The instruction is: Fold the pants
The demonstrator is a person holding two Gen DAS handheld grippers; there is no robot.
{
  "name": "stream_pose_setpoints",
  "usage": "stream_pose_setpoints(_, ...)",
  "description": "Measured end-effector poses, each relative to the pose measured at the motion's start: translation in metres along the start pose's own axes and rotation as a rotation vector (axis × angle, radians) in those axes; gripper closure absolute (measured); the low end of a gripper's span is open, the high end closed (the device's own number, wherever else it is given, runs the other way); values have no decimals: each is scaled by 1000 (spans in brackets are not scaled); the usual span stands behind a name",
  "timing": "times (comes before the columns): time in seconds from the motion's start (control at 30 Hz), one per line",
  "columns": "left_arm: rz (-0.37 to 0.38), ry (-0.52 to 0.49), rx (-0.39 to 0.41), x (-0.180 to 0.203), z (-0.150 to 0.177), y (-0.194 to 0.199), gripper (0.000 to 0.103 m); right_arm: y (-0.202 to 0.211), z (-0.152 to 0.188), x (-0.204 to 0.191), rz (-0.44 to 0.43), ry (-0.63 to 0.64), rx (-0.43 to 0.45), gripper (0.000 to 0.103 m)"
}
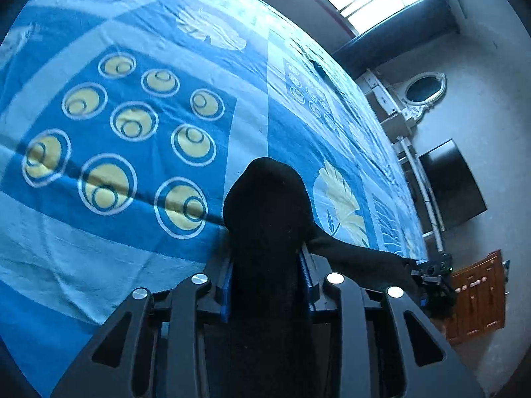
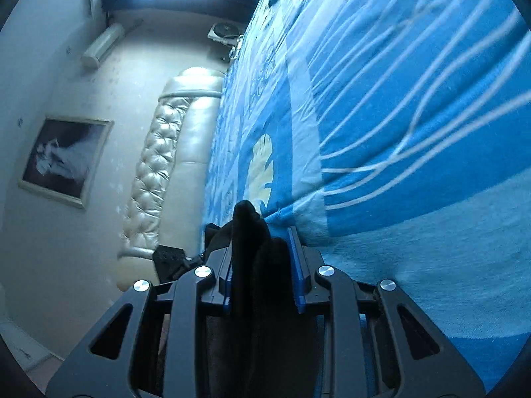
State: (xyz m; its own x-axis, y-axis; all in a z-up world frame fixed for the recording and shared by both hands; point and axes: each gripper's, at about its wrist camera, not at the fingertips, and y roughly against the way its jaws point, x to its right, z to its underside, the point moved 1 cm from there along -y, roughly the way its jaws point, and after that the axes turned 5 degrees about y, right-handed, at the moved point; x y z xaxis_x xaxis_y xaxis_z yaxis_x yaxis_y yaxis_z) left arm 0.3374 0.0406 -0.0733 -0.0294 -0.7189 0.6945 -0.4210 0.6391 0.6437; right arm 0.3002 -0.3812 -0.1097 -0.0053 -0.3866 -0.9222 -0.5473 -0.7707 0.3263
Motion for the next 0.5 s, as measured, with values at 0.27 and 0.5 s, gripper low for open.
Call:
stream_pose_setpoints(0.27,95,54,6,-7,19,29,60,30,15,-8,-77,-47,57,31)
stream_pose_setpoints(0.5,127,154,78,-30,78,89,24,64,75,-13,-48,-42,2,28)
